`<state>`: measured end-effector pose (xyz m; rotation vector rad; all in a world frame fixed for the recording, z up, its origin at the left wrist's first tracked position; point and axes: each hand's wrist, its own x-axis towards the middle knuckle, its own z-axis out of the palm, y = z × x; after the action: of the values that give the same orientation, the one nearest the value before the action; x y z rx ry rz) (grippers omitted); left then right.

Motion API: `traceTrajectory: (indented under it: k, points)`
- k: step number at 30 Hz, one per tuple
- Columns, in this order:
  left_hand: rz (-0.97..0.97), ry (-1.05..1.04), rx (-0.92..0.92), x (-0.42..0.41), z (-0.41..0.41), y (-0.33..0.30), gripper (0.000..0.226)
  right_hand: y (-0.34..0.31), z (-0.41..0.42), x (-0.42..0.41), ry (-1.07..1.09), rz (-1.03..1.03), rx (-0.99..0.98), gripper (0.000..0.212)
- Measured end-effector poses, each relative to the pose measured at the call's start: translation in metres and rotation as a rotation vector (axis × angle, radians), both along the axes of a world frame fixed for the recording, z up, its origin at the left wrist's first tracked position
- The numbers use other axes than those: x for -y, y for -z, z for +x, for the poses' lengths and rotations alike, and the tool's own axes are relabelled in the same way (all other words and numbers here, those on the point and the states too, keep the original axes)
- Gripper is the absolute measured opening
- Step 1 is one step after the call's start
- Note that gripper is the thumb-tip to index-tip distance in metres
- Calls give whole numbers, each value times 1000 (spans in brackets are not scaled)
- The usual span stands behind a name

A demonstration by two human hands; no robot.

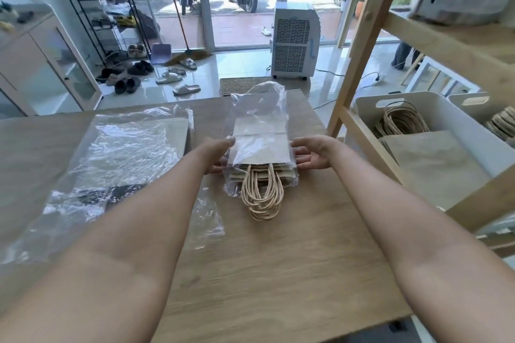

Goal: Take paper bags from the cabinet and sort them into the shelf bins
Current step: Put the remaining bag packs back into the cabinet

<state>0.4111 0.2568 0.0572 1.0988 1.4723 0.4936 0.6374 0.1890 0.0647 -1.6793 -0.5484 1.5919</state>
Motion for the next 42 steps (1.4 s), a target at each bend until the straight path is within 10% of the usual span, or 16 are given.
traceTrajectory:
  k: [12,19,22,27,42]
  points:
    - [120,13,33,46,-20,-4,56,-3,-48,59,132,50,171,15]
    - [170,258,61,119,-57,-19,18,-18,-106,171,348,111,203,10]
    - [101,375,45,166,-60,-26,49,-22,-126,234,472,96,205,11]
    - [103,574,64,237,-47,-29,26,-31,-140,338,634,42,217,17]
    - [5,667,-49,426,-72,50,58,16,-178,544,726,49,173,33]
